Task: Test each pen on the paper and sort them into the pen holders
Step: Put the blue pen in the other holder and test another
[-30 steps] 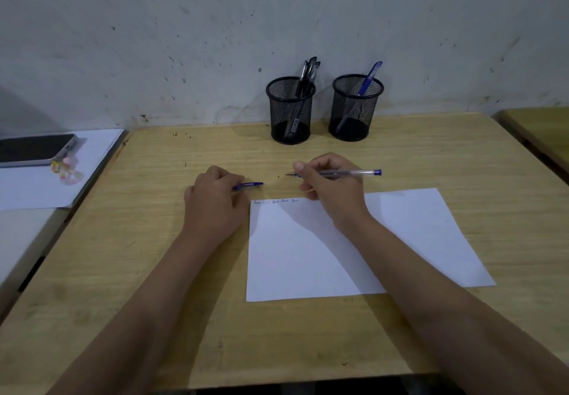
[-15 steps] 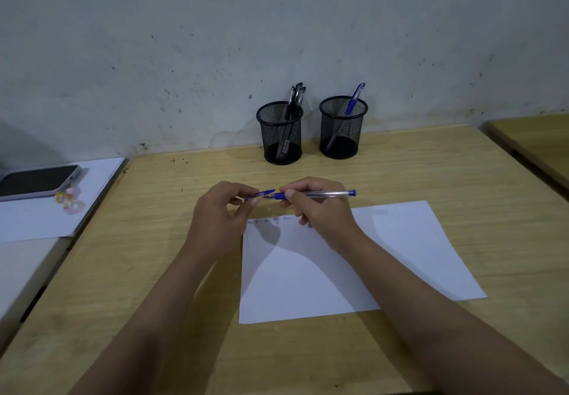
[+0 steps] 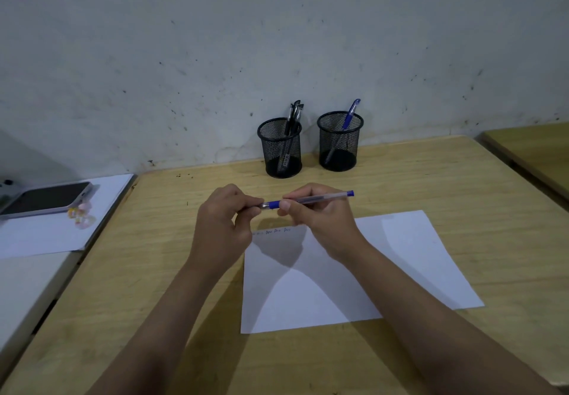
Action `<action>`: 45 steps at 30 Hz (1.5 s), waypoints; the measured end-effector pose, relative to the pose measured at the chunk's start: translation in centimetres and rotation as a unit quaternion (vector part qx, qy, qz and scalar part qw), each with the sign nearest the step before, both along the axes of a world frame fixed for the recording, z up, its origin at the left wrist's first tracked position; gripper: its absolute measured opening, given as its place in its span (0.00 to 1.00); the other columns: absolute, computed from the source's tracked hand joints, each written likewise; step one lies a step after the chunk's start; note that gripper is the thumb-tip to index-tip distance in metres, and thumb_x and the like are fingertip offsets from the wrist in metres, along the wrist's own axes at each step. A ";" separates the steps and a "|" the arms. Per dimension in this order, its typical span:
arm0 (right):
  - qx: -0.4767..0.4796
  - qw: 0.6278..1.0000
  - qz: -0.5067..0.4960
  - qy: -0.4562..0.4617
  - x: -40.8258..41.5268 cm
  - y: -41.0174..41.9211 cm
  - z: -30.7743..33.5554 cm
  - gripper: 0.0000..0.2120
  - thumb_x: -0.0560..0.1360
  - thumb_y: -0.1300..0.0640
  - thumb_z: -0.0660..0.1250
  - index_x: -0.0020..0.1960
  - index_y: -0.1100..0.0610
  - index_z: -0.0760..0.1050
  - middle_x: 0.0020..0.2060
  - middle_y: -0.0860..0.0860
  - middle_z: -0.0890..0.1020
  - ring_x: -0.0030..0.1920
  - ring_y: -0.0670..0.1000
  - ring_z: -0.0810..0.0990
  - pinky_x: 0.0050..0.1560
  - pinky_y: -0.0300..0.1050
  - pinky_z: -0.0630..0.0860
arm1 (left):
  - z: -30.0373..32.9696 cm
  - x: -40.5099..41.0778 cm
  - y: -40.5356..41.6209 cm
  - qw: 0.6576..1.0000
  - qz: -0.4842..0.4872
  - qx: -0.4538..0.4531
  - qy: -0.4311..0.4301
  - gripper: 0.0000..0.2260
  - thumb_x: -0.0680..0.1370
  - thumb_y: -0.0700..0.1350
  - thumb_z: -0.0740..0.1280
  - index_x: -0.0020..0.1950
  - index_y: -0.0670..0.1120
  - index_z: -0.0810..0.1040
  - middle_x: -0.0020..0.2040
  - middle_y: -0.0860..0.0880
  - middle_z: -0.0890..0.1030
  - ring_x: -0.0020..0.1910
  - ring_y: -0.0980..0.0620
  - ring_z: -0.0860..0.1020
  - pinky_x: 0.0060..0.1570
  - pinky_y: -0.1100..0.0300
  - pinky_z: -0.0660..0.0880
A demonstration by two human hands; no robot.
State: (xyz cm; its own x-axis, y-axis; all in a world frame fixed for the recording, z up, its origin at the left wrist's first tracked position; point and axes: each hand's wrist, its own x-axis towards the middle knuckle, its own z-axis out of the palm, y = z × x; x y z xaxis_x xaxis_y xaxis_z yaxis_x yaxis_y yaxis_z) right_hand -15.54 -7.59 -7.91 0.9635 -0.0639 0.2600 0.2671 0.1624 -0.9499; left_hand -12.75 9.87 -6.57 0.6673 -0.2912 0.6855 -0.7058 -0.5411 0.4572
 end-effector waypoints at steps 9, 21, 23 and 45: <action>0.019 1.000 -0.003 -0.008 0.1 0.3 3.5 0.02 0.72 0.60 0.71 0.44 0.57 0.80 0.32 0.50 0.84 0.36 0.47 0.81 0.35 0.41 0.78 | 2.2 -0.8 -0.8 0.999 0.023 -0.014 -0.044 0.04 0.71 0.37 0.67 0.42 0.43 0.81 0.36 0.51 0.77 0.36 0.53 0.74 0.34 0.53 0.73; -0.476 0.796 -0.240 -0.287 0.9 -5.6 6.8 0.07 0.66 0.58 0.72 0.45 0.57 0.80 0.38 0.50 0.83 0.39 0.54 0.80 0.40 0.53 0.77 | 5.2 1.5 -5.2 0.999 0.033 -0.003 -0.008 0.07 0.72 0.50 0.65 0.46 0.53 0.80 0.41 0.54 0.78 0.41 0.52 0.76 0.43 0.43 0.75; -0.496 0.795 -0.202 -0.286 1.5 -6.9 7.0 0.07 0.67 0.59 0.71 0.45 0.57 0.81 0.38 0.51 0.84 0.38 0.53 0.82 0.38 0.53 0.78 | 5.7 1.8 -6.5 1.000 0.002 -0.004 0.001 0.06 0.71 0.51 0.65 0.45 0.54 0.80 0.40 0.54 0.77 0.41 0.53 0.76 0.43 0.45 0.74; -0.276 0.893 -0.338 -0.113 11.6 -15.6 8.6 0.21 0.67 0.66 0.69 0.57 0.52 0.73 0.28 0.49 0.76 0.27 0.44 0.75 0.33 0.32 0.73 | 0.9 10.2 -19.0 0.984 0.091 -0.081 0.131 0.21 0.74 0.52 0.69 0.60 0.39 0.76 0.53 0.46 0.72 0.56 0.48 0.69 0.51 0.63 0.66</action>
State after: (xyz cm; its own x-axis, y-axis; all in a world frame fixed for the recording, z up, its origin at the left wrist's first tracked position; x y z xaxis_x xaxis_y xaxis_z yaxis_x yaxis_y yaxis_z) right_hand -3.93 -23.18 0.65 0.6714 -0.4136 0.6149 0.3223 -0.5842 -0.7449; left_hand -2.57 -9.10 -5.65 0.8581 -0.0514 0.5109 -0.4505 -0.5529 0.7010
